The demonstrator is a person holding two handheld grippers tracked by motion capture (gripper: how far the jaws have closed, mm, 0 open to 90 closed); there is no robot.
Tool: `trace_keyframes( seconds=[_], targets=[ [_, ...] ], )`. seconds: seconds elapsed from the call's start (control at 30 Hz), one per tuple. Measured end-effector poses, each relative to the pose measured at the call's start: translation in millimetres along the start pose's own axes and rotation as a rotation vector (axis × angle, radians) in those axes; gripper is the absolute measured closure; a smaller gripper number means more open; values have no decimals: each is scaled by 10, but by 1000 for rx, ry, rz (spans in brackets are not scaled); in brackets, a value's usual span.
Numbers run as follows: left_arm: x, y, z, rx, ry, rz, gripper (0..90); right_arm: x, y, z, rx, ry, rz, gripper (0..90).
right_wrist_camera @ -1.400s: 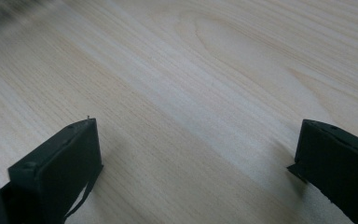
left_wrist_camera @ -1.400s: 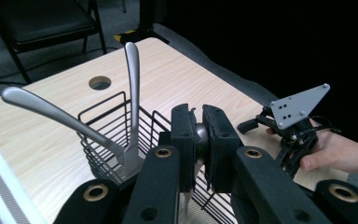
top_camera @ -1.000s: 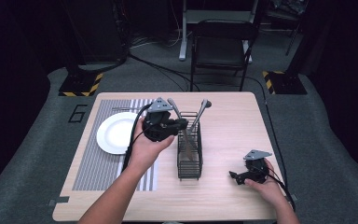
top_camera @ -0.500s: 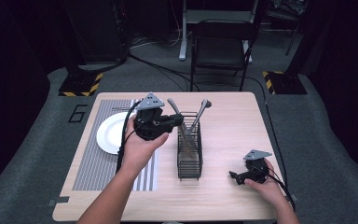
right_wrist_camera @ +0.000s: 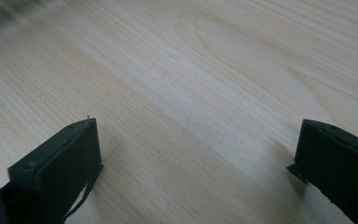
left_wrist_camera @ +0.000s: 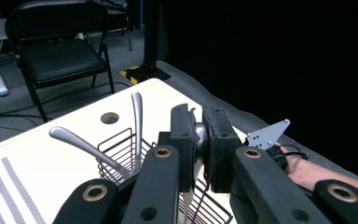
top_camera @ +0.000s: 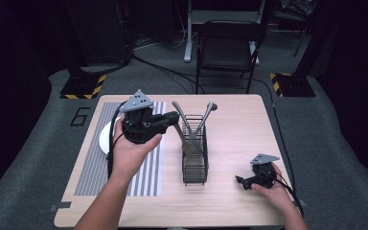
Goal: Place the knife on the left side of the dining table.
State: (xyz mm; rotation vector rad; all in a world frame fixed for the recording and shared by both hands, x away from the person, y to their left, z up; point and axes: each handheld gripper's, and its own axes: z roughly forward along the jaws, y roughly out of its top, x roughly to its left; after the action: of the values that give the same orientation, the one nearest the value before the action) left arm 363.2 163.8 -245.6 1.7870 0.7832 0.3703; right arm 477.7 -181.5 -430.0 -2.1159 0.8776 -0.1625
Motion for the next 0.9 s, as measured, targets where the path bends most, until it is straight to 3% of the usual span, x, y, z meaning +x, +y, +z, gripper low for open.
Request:
trace_keyframes(
  seconds=[0.57,0.73,0.9],
  targets=[
    [60,110,-322,-49,37,0,835,0,0,0,0,0,0,0],
    [143,81,-355,-44,59,-17,835,0,0,0,0,0,0,0],
    [250,-11,-281,-6,80,-40,835,-2,-1,2,-3,-1,-4,0]
  ],
)
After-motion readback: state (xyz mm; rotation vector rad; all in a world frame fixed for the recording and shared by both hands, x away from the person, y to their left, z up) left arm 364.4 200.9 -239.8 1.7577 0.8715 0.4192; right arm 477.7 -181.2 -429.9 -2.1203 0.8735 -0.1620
